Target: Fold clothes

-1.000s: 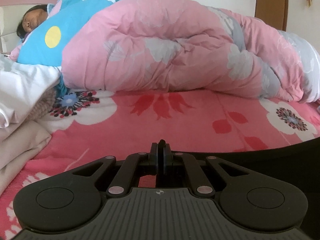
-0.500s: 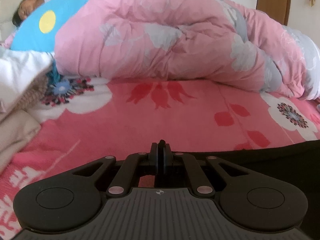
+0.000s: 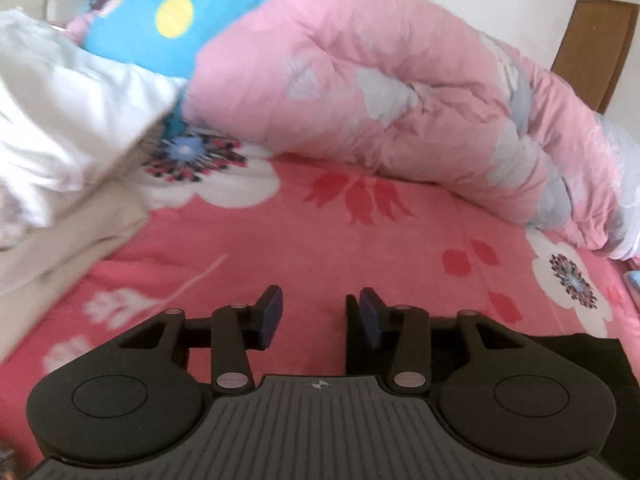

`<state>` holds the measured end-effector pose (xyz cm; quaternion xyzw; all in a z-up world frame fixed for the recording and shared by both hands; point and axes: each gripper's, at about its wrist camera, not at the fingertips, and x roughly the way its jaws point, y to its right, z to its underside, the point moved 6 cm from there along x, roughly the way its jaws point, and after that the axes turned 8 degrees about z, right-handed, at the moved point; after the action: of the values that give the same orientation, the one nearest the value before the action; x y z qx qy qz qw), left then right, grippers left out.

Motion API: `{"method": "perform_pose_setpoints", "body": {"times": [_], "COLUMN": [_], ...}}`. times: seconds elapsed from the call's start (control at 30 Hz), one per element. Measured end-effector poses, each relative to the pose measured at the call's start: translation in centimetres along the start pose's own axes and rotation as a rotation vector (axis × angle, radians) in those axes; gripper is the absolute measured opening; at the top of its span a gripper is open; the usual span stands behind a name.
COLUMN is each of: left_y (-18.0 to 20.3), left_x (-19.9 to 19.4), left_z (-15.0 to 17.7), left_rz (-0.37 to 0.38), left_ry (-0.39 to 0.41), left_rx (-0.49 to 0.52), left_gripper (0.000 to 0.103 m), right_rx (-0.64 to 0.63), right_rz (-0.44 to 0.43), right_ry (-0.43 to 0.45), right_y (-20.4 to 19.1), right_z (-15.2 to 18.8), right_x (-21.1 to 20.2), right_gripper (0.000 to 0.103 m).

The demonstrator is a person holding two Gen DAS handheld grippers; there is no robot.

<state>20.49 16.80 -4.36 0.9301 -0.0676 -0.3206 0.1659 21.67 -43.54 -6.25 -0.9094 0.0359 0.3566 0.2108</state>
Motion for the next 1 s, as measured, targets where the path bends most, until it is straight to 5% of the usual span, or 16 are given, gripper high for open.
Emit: {"method": "perform_pose_setpoints", "body": {"times": [0.43, 0.53, 0.7, 1.0], "left_y": [-0.5, 0.3, 1.1, 0.7], "left_x": [-13.2, -13.5, -12.0, -11.0], "left_z": [7.1, 9.6, 12.8, 14.2], "left_rz": [0.024, 0.050, -0.027, -0.083], "left_ry": [-0.034, -0.070, -0.128, -0.119], "left_rx": [-0.066, -0.067, -0.001, -0.004], "left_gripper": [0.048, 0.048, 0.048, 0.048], "right_rx": [0.115, 0.140, 0.179, 0.183], "right_rz": [-0.066, -0.069, -0.090, -0.148], "right_ry": [-0.023, -0.034, -0.061, -0.094], "right_y": [2.9, 3.3, 3.6, 1.8], "right_z": [7.1, 9.2, 11.8, 13.6], "right_x": [-13.9, -15.0, -15.8, -14.9], "right_gripper": [0.028, 0.028, 0.029, 0.029]}}
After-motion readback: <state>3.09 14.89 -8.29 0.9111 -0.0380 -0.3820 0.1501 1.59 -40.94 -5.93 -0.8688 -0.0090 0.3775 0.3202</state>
